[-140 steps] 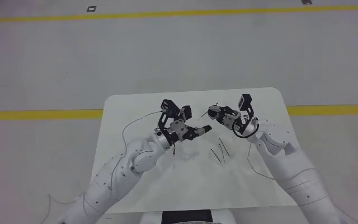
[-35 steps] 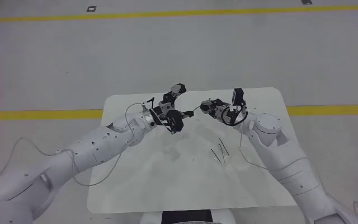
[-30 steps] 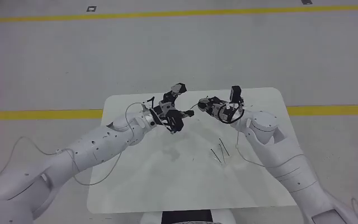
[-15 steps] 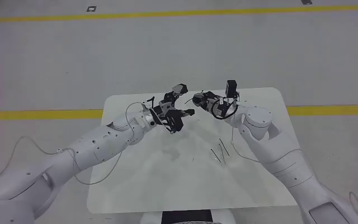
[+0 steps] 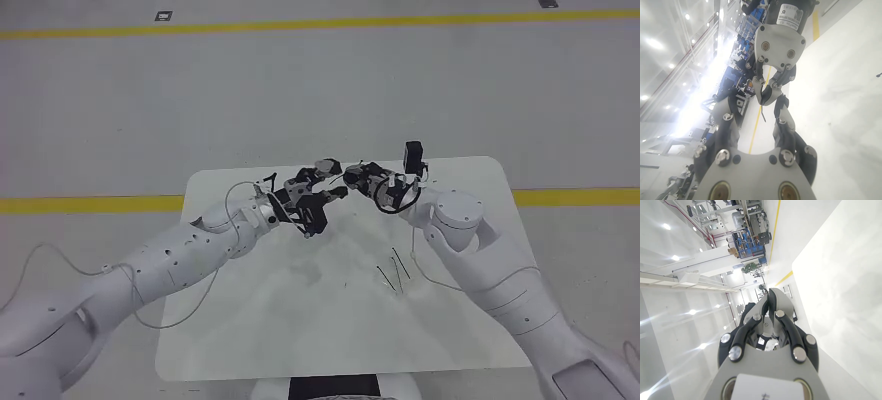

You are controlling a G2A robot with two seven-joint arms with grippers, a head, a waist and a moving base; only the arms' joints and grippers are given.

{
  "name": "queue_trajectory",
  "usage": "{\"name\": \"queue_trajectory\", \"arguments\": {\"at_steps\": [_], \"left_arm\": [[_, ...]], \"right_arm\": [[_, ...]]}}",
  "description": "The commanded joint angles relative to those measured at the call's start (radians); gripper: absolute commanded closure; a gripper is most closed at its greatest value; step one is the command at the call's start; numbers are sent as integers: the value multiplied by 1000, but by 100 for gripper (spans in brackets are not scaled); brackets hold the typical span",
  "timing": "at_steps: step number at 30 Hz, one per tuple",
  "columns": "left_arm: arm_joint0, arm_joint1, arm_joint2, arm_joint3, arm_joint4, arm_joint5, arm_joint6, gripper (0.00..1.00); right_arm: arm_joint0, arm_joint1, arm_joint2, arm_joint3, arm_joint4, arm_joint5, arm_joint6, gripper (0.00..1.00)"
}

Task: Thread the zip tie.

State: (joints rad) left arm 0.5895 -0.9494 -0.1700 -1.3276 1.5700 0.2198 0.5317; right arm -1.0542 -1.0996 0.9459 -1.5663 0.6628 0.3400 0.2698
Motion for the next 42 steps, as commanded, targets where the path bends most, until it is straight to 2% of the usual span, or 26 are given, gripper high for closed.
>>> {"name": "queue_trajectory", "arguments": {"at_steps": [1,4,10,22,30,42], "left_arm": [[0,0,0,2,0,-5,0,64],[-2,-2,0,3,0,-13,0,68],[-4,-3,0,3,0,-21,-3,83],[-4,-2,0,2,0,-30,-6,81],[-3,0,0,2,0,-28,-6,90],[-3,1,0,1,0,-27,-6,86]], "right_arm": [[0,1,-1,-1,-1,0,-2,100],[-1,1,-2,-2,-4,0,-6,100],[-3,3,-2,-6,-10,0,-7,100],[-7,4,2,-22,-22,0,-8,100],[-16,3,14,-32,-29,0,-8,100],[-25,2,24,-37,-37,0,-2,100]]}}
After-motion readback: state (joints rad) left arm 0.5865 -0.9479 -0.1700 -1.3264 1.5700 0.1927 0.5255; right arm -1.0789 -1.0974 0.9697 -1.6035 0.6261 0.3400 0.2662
